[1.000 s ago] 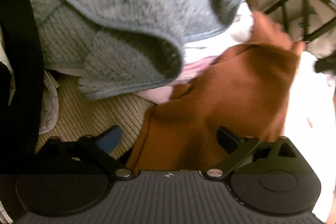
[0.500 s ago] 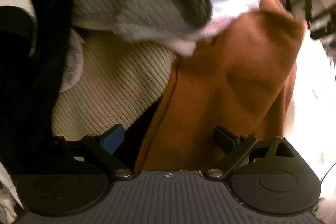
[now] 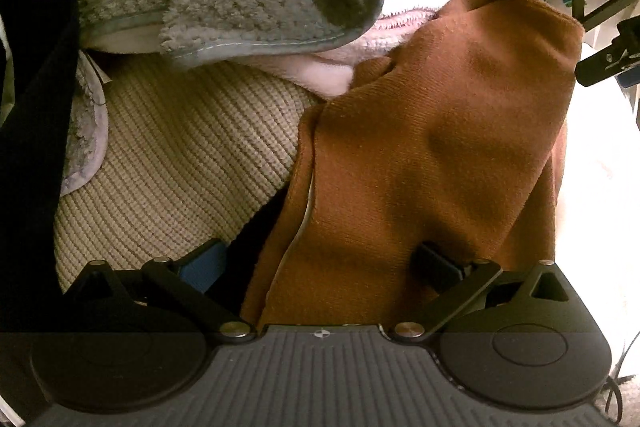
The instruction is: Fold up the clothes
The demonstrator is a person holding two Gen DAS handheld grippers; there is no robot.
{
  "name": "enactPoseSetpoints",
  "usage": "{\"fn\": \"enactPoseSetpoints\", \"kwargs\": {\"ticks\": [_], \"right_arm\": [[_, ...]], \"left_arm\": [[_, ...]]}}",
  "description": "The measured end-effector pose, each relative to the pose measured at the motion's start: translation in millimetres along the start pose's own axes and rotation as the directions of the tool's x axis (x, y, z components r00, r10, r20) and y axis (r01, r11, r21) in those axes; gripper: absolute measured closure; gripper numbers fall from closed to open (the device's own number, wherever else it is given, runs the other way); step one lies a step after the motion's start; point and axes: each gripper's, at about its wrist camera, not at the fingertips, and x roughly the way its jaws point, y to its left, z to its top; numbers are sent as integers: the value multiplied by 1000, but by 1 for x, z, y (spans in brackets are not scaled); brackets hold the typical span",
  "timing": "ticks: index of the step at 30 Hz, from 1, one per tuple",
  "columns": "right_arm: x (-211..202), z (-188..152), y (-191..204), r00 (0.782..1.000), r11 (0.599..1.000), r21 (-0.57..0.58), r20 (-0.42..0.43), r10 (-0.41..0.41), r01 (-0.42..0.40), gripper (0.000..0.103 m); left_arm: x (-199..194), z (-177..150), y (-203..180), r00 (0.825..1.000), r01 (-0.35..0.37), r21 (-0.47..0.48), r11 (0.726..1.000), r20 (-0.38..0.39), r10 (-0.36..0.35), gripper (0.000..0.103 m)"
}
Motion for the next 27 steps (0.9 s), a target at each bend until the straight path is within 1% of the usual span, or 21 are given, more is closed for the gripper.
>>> {"fn": "enactPoseSetpoints", "kwargs": {"ticks": [3, 5, 6, 7, 8, 9, 10, 11, 14, 15, 16, 18, 20, 21, 24, 27], "right_arm": [[0, 1, 4, 1000, 1000, 2, 0, -1, 1, 1], [1, 1, 5, 1000, 1000, 6, -1, -3, 3, 1], [1, 2, 6, 1000, 1000, 12, -1, -2, 2, 1], [2, 2, 7, 1000, 1000, 17, -1, 0, 0, 1], [2, 3, 8, 1000, 1000, 19, 0, 2, -2, 1], [2, 3, 9, 1000, 1000, 22, 1, 4, -4, 1], [3, 4, 10, 1000, 1000, 24, 2, 6, -6, 1], [3, 4, 12, 1000, 1000, 25, 2, 8, -8, 1], [5, 5, 15, 1000, 1000, 26, 2, 13, -13, 1], [5, 5, 17, 1000, 1000, 23, 1, 13, -13, 1], [6, 5, 18, 1000, 1000, 19, 0, 13, -13, 1], [7, 3, 19, 1000, 1000, 10, -3, 11, -11, 1], [8, 1, 19, 1000, 1000, 3, -7, 8, -8, 1], [8, 0, 18, 1000, 1000, 2, -10, 6, -6, 1], [9, -2, 17, 1000, 1000, 0, -17, 1, -1, 1], [9, -4, 14, 1000, 1000, 6, -20, -4, 5, 1]], "left_arm": [[-4, -1, 1, 1000, -8, 13, 1000, -4, 8, 0], [-8, -1, 4, 1000, -6, 14, 1000, -19, 6, 0], [-11, -1, 3, 999, -16, 28, 999, -27, 17, 0], [-14, -1, 0, 999, -30, 49, 998, -31, 32, 2], [-19, -1, -3, 999, -43, 71, 997, -26, 45, 9], [-26, -3, -5, 999, -49, 89, 995, -11, 50, 13], [-31, -6, -6, 999, -39, 99, 994, -3, 39, 22], [-36, -9, -6, 1000, -29, 108, 994, 4, 28, 27], [-38, -15, 0, 1000, 6, 123, 992, 5, -7, 27], [-36, -14, 5, 1000, 25, 110, 994, -2, -25, 28], [-34, -14, 10, 999, 44, 98, 994, -9, -44, 27], [-28, -11, 18, 996, 84, 81, 993, -32, -81, 20], [-20, -6, 21, 991, 124, 91, 988, -65, -119, 5], [-18, -4, 22, 988, 138, 99, 985, -80, -131, 2], [-17, -5, 22, 989, 129, 116, 985, -86, -119, 0], [-21, -11, 26, 992, 120, 115, 986, -58, -114, 0]]}}
